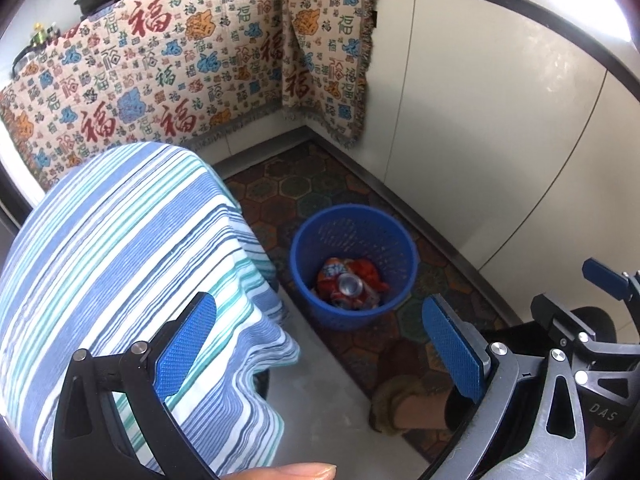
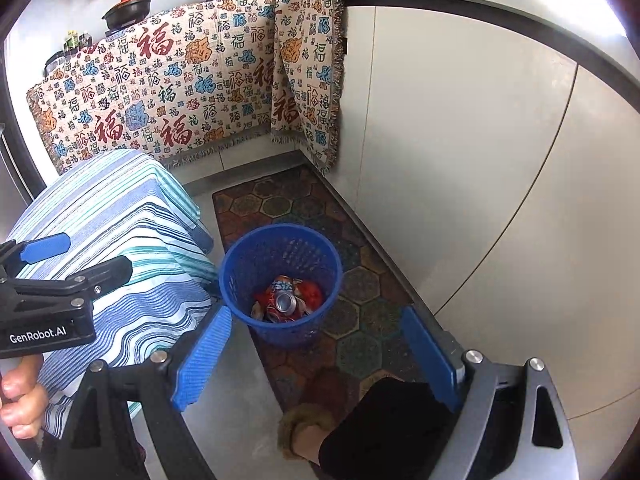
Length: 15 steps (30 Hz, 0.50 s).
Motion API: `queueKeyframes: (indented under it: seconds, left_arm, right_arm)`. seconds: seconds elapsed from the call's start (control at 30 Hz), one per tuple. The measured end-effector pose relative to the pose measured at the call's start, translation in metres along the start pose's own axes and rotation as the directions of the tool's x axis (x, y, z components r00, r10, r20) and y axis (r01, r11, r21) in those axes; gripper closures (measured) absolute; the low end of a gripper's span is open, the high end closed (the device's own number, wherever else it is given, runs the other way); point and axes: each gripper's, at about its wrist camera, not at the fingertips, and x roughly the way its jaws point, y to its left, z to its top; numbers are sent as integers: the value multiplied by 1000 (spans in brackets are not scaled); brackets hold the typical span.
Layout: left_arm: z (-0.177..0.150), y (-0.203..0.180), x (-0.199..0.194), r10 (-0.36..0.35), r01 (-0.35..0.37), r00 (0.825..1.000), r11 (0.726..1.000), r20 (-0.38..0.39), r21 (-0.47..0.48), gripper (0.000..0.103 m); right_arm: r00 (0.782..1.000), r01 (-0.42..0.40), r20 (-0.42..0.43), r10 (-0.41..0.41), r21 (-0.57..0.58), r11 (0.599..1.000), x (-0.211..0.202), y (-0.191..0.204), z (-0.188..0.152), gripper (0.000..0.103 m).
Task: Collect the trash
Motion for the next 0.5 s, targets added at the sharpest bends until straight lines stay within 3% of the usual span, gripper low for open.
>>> queueKeyframes:
  seconds: [0.5]
  left_arm:
    - [2, 1, 0, -19, 19, 1000, 1000, -5, 6, 1]
  right_arm:
    - [1000, 6, -8, -6, -5, 1000, 2, 1, 1, 14]
